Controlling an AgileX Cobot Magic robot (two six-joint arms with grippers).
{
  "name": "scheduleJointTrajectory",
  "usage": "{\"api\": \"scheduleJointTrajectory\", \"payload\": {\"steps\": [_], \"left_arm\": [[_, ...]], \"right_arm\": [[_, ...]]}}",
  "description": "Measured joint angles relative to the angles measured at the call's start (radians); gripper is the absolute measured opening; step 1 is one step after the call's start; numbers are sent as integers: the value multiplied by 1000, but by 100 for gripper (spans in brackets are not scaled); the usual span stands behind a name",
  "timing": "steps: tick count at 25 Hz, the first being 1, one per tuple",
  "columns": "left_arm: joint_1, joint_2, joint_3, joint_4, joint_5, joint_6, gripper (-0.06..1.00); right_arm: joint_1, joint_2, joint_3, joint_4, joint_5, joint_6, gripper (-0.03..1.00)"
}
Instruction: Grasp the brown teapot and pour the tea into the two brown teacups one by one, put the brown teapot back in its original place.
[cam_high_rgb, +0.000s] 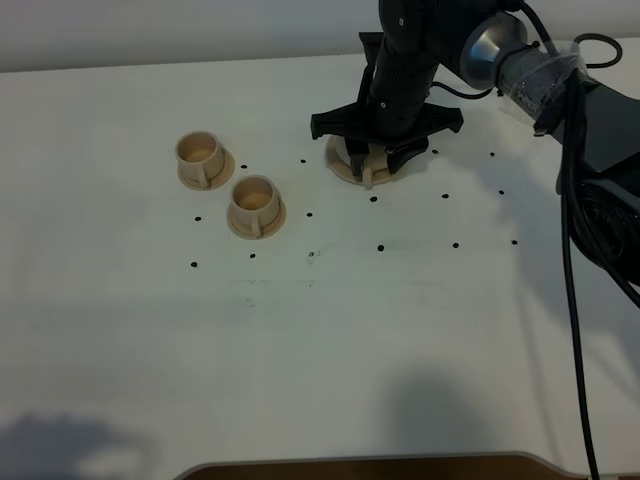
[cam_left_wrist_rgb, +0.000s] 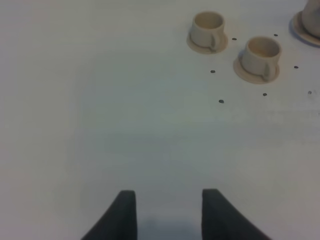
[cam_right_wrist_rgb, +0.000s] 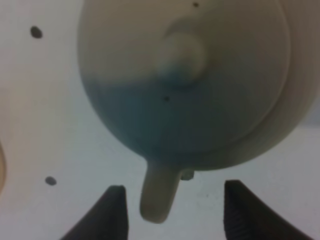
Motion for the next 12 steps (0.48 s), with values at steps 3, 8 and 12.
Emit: {"api": "scheduleJointTrajectory", "payload": {"steps": [3, 8, 12], "left_arm": [[0, 0, 0, 0, 0, 0, 34], [0, 0, 0, 0, 0, 0, 34], [0, 0, 0, 0, 0, 0, 34]], "right_arm": [[0, 0, 0, 3, 0, 18, 43], [0, 0, 0, 3, -8, 54, 43], [0, 0, 0, 21, -37, 70, 43]]}}
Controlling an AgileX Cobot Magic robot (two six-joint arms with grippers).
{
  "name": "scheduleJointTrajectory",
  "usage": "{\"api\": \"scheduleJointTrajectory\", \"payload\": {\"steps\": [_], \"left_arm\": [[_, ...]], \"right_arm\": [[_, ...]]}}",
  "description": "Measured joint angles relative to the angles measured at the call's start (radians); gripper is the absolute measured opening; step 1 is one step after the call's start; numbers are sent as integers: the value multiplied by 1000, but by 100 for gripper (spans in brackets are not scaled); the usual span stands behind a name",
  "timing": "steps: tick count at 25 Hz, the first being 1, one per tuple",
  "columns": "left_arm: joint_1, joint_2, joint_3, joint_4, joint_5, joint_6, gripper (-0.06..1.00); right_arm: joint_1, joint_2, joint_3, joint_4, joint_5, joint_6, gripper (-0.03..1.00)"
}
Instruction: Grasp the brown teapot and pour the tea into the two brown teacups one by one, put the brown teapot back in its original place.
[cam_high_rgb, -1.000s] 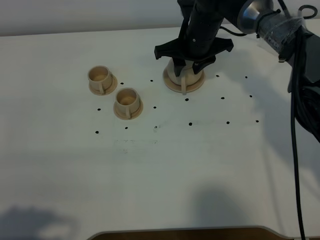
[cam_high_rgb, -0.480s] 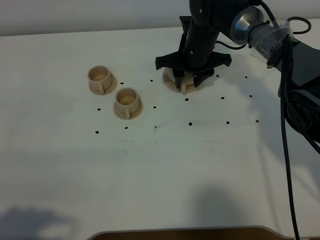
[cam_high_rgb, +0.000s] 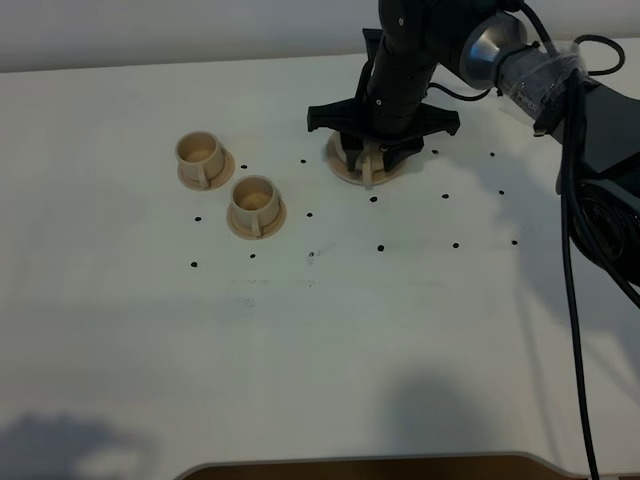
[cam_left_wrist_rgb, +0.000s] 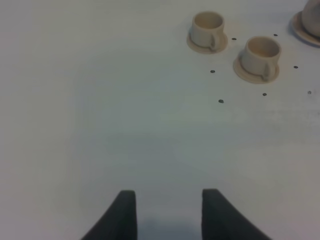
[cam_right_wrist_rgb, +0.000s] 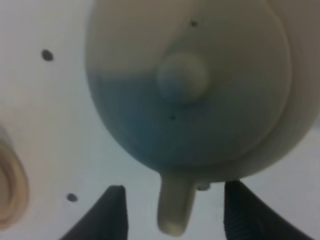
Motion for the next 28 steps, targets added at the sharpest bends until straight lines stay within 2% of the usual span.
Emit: {"api": "scheduleJointTrajectory", "payload": {"steps": [19, 23, 28], "left_arm": [[0, 0, 0, 0, 0, 0, 34], [0, 0, 0, 1, 0, -1, 34], [0, 0, 0, 1, 0, -1, 34]], "right_arm": [[-11, 25, 0, 6, -21, 38, 41], [-27, 25, 0, 0, -24, 42, 34], [-30, 26, 0, -21, -32, 27, 18]]}}
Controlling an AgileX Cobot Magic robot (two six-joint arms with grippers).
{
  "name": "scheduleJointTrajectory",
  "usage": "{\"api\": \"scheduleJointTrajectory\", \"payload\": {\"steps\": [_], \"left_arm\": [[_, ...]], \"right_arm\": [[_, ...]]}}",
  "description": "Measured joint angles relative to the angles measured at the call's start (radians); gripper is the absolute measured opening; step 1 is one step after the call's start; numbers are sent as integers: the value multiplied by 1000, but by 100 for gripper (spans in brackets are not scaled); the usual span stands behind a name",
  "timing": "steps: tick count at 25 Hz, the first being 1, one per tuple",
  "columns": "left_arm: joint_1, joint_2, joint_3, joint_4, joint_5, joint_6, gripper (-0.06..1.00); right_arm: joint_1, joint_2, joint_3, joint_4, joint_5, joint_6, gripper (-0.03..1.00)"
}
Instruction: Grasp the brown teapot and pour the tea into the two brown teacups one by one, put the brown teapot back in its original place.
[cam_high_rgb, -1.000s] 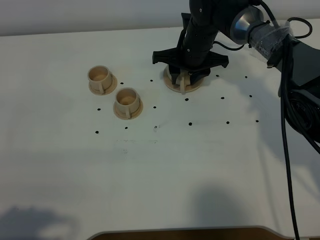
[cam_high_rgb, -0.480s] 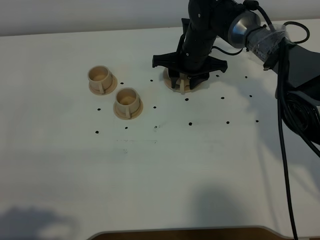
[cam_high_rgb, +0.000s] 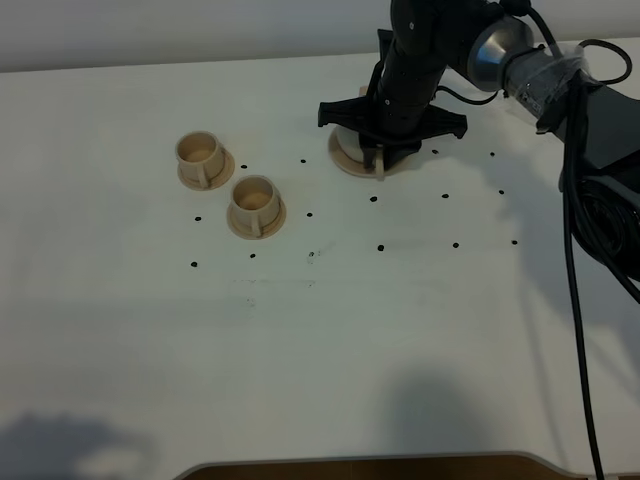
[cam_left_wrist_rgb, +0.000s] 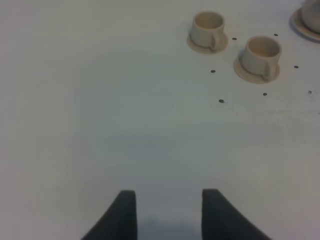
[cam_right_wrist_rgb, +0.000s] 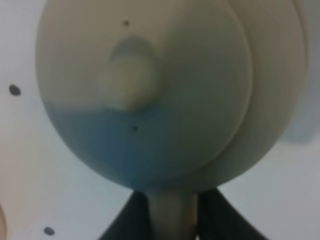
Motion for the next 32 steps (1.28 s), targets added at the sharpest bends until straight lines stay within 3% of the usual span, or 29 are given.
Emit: {"api": "scheduleJointTrajectory", "payload": {"steps": [3, 9, 21, 32], "left_arm": [[0, 0, 0, 0, 0, 0, 34], [0, 0, 0, 0, 0, 0, 34], [0, 0, 0, 0, 0, 0, 34], [0, 0, 0, 1, 0, 0, 34]], "right_arm": [[0, 0, 0, -29, -4, -24, 10], [-1, 0, 0, -74, 19, -126, 10], [-1, 0, -1, -107, 48, -483, 10], [-1, 0, -35, -107, 67, -560, 10]]}}
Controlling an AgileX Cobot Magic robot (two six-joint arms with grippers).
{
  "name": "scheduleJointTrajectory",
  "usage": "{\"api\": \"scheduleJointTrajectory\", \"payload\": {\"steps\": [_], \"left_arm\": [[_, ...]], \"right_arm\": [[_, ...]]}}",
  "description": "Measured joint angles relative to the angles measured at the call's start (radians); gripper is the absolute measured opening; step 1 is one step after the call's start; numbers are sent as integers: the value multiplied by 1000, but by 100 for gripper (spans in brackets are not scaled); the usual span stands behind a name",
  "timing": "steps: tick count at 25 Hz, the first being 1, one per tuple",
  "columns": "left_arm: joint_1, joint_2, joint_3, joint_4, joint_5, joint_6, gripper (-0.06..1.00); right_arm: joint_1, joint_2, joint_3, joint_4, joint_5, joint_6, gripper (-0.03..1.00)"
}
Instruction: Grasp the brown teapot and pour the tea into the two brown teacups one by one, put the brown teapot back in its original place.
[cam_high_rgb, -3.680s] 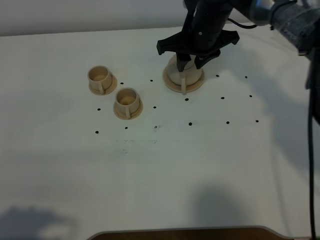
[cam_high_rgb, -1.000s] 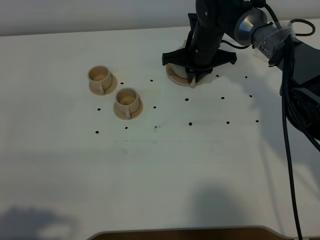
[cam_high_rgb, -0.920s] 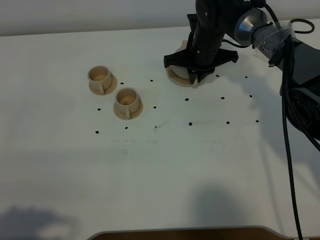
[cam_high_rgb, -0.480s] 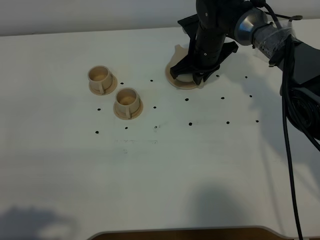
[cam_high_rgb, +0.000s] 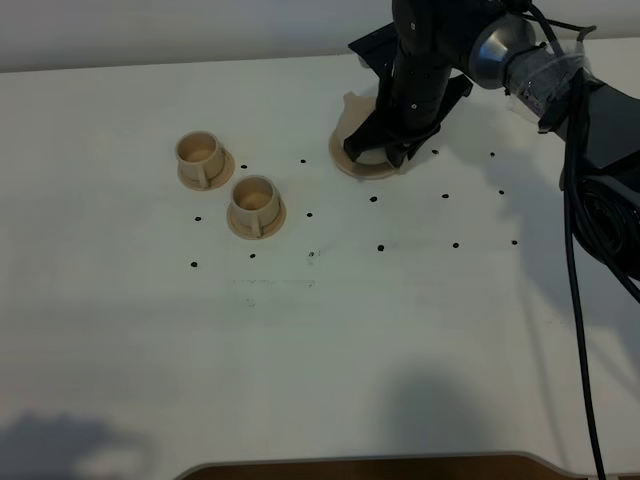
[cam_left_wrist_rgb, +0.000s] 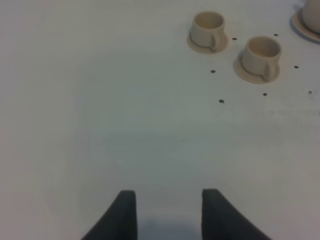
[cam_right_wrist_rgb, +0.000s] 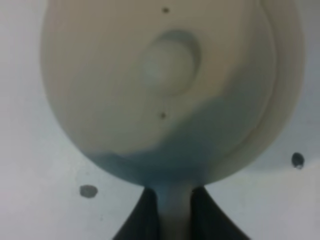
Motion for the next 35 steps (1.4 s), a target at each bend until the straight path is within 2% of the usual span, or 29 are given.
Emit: {"api": "scheduleJointTrajectory", "payload": {"steps": [5, 26, 28, 35], "left_arm": [[0, 0, 0, 0, 0, 0, 34], [0, 0, 0, 0, 0, 0, 33], [0, 0, 0, 0, 0, 0, 33], [0, 0, 0, 0, 0, 0, 33]], "right_arm": [[0, 0, -48, 2, 10, -13, 10], [0, 35, -56, 0, 40, -7, 10], [0, 35, -56, -3, 40, -6, 14], [0, 35, -56, -2, 32, -17, 41]]}}
